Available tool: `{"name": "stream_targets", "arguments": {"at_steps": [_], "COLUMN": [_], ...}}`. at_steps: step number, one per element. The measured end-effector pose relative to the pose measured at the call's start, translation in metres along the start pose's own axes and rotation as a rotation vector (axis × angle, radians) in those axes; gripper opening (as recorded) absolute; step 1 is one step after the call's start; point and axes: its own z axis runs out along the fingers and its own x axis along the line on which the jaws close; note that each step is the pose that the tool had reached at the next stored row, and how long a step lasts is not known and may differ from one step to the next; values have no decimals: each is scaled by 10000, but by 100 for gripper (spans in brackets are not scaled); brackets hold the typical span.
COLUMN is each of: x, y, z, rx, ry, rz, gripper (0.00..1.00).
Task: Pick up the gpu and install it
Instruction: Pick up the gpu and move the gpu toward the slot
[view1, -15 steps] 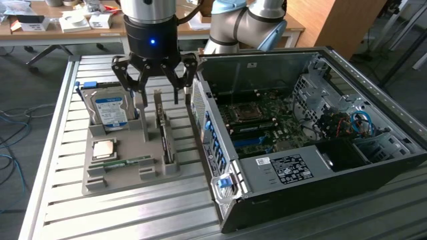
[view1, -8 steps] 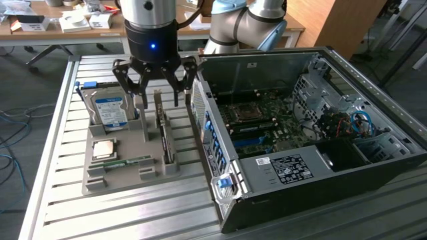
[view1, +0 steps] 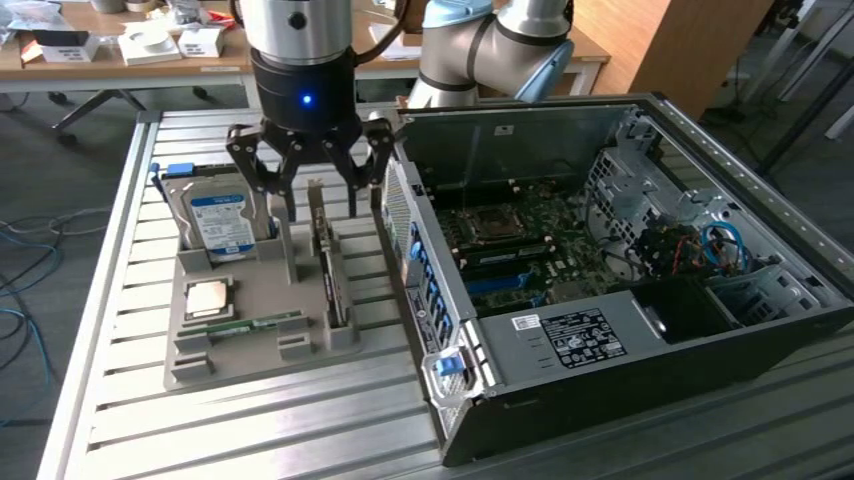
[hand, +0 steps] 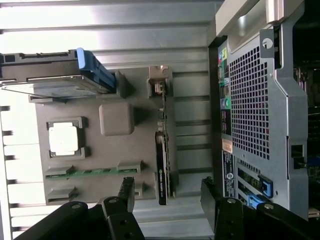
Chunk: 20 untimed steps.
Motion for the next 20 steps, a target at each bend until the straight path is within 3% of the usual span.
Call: {"name": "stream_targets", "arguments": {"at_steps": [20], "x": [5], "y": [-4], "z": [182], "rx": [0], "ry": [-3], "rz": [0], "gripper": [65]}}
